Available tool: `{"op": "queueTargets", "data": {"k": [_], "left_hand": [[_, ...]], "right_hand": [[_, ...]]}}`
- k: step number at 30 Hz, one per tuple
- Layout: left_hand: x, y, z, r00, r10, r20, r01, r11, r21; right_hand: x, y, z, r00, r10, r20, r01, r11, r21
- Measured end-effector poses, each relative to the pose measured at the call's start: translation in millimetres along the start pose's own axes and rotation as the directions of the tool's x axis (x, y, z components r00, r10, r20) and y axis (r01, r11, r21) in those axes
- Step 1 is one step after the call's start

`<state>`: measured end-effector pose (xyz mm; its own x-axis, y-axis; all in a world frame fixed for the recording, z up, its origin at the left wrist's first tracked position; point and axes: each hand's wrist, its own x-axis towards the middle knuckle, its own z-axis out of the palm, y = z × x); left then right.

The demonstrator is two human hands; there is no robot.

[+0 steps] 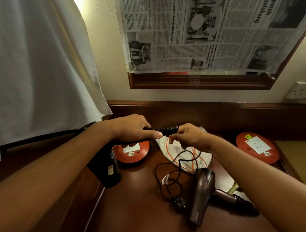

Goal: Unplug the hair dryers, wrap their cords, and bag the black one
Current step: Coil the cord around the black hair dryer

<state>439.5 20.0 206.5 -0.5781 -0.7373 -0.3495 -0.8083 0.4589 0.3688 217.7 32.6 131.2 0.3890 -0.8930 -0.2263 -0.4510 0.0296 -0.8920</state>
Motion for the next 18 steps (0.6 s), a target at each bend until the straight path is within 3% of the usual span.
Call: {"op": "queueTargets", "data": {"k": [7, 14, 18], "left_hand": [[-1, 3, 6, 0.999, -0.025, 0.044, 0.023, 0.999, 0.034], [4, -3, 13, 0.996, -0.077, 0.055, 0.066, 0.981, 0.181], [9, -7, 17, 0.987, -0.157, 0.029, 0.151, 0.979, 0.135]], "right_hand": [[13, -19, -15, 0.993, -0.116, 0.003, 0.115, 0.993, 0.032], [16, -38, -21, 0.944, -0.315, -0.1, 0.277, 0.919, -0.281], [7, -46, -17, 0.903, -0.398, -0.162, 0.317, 0.871, -0.376]]}}
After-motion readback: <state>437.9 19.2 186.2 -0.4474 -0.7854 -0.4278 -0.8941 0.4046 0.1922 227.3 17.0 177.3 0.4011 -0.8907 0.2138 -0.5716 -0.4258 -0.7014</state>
